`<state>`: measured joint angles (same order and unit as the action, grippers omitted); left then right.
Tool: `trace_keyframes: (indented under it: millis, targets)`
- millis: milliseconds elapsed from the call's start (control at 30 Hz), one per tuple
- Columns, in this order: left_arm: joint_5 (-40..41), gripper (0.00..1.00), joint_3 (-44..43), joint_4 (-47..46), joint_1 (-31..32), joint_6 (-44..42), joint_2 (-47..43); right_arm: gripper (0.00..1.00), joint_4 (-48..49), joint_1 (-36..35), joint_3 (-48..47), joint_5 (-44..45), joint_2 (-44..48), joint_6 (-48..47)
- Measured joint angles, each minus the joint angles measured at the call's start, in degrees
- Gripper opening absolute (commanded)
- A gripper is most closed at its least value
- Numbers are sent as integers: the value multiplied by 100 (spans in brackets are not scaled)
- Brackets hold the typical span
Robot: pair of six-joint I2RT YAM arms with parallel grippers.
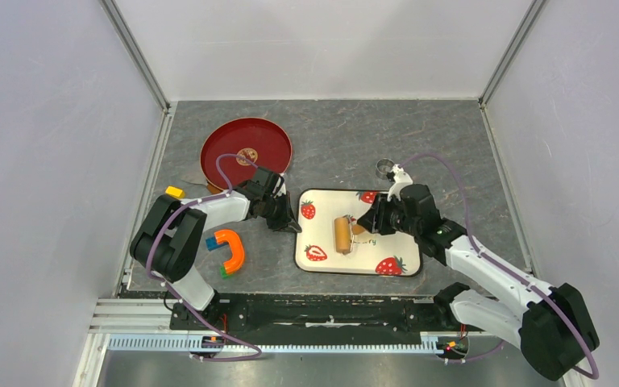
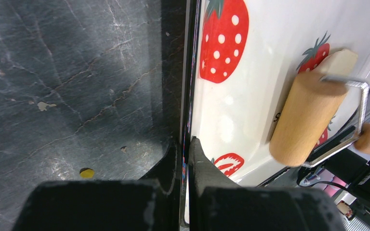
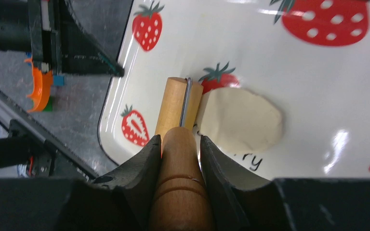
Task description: Roll out the dumpling wrappers from the dough
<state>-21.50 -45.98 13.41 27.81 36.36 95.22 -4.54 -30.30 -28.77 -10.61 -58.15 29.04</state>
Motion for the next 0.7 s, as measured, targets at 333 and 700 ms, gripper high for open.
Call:
trace_keyframes:
  millis: [333,700]
  targets:
    - [0,2,0,0,0,0,2,0,-1143,-114,-605,-463,46,52]
    - [-2,2,0,0,0,0,4,0,-1497,267,-1502,-50,-138,-308]
